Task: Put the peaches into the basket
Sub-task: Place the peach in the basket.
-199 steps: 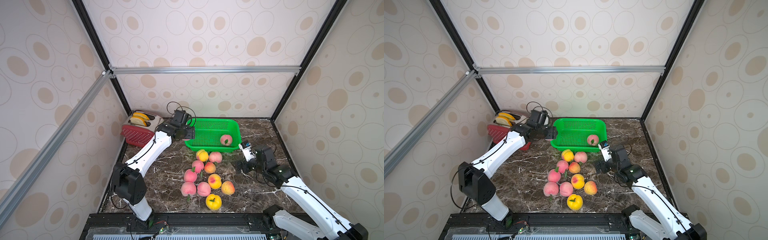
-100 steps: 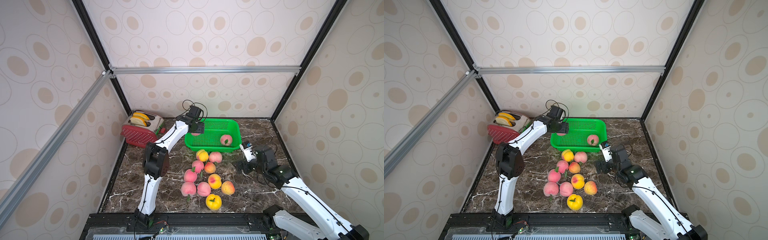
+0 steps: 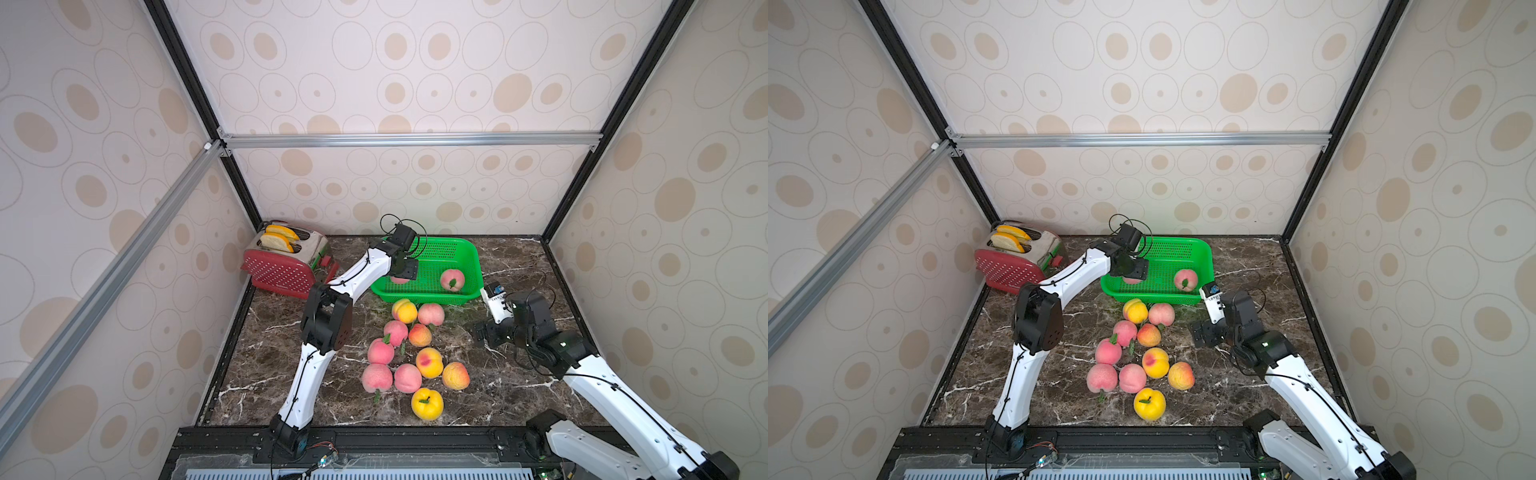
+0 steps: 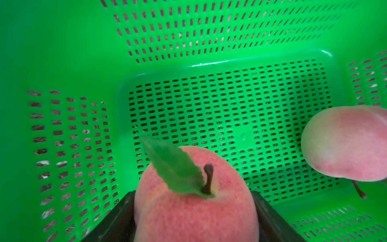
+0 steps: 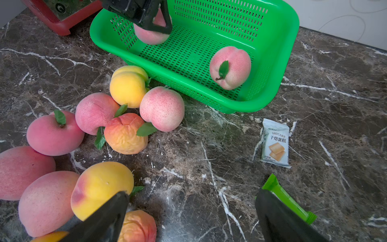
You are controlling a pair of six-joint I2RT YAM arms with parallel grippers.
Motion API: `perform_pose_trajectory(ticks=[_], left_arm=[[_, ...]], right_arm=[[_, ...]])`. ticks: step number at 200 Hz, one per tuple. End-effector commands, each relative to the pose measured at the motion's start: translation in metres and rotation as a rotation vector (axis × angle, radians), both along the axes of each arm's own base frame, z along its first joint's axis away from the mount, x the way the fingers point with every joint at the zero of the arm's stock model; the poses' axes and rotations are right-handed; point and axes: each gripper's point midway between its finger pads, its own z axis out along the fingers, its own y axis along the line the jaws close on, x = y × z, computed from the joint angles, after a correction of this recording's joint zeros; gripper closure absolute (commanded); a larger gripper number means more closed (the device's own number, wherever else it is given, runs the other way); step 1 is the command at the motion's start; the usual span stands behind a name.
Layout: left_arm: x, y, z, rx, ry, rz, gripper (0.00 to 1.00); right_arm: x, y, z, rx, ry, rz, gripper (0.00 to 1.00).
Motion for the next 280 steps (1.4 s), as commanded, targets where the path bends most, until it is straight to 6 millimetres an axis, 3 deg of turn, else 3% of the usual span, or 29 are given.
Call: perform_pose_trajectory(ticks=[1,135,187,225,280], left_arm=[[0.004,0.003,0.001,0.035,-0.011,-0.003,0.27],[0.001,0.008,-0.022,0.075,0.021,-0.013,0.25],[-0.001,0.008,-0.025,0.073,0.02,-0.022,0.18],[-0.001,0.007,-0.02,0.064,0.012,-0.026,0.16],[-0.001,0.008,0.009,0.052,-0.036,-0.036,0.08]], right_arm=[[-0.001,-0.001,0.007,0.01,-0.017,-0.01,0.0],[0.0,0.002,0.001,0.069,0.006,-0.001,0.0],[-0.002,-0.003,0.002,0.07,0.007,-0.003,0.0],[-0.004,-0.006,0.005,0.082,0.007,-0.006,0.0],[-0.005,-0.015,0.001,0.033,-0.001,-0.018,0.0]])
